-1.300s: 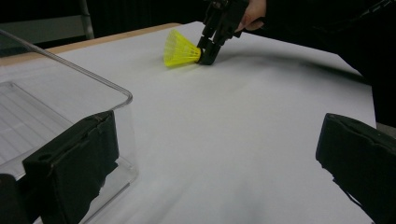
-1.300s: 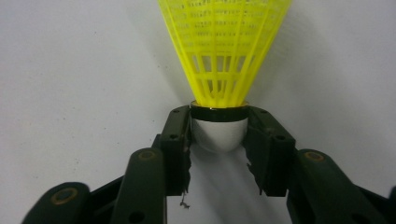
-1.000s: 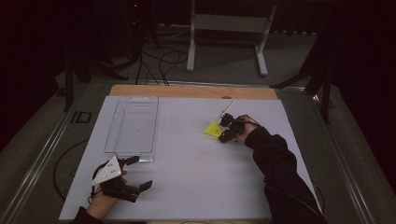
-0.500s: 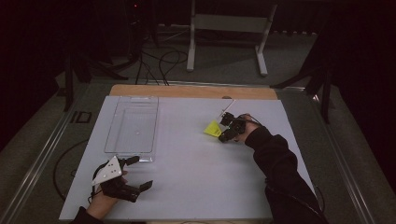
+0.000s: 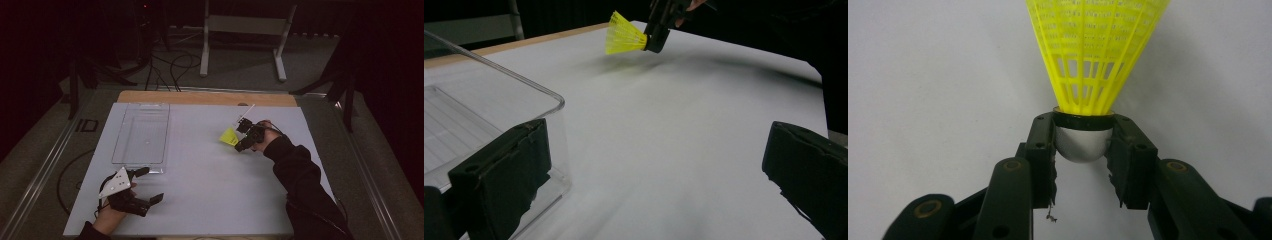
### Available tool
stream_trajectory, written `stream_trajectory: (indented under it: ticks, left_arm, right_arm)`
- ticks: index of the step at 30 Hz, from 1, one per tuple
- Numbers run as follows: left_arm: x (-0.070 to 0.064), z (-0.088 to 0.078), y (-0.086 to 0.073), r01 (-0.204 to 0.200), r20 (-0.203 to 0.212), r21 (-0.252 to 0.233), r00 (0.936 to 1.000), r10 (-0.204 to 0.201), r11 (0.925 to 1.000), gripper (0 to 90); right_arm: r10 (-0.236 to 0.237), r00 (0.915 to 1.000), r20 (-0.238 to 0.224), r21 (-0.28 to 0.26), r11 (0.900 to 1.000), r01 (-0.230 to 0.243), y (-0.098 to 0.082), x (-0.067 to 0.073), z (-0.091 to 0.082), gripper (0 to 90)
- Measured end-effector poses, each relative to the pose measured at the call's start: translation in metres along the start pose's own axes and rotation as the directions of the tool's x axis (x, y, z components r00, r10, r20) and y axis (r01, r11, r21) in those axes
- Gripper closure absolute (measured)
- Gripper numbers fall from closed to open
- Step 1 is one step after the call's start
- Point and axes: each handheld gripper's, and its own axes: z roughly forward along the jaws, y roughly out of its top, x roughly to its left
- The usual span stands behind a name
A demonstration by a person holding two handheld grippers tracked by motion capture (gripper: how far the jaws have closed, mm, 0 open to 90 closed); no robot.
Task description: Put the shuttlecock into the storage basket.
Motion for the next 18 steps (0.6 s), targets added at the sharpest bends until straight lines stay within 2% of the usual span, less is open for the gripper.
stream_trajectory:
  ticks: [3,9,15,18]
  left_arm:
    - [0.000,0.000,0.000,0.001,0.000,0.000,1.0000,-0.001,1.0000,0.1]
    - [0.000,0.000,0.000,0.000,-0.001,0.000,1.0000,0.000,1.0000,0.0]
    - [-0.001,0.000,0.000,-0.004,0.004,-0.005,1.0000,0.004,1.0000,0.0]
    - [-0.001,0.001,0.000,-0.004,0.002,-0.001,1.0000,0.004,1.0000,0.1]
  right_arm:
    - [0.014,0.9999,-0.007,0.026,1.000,-0.014,0.001,0.005,-0.002,65.5]
    - [0.035,0.9994,-0.006,0.031,0.999,-0.034,0.004,0.016,-0.008,65.4]
    - [0.010,0.9995,0.029,0.029,1.000,-0.011,0.009,0.035,-0.015,65.4]
    - [0.020,0.9992,0.036,0.030,0.999,-0.021,0.013,0.044,-0.018,65.4]
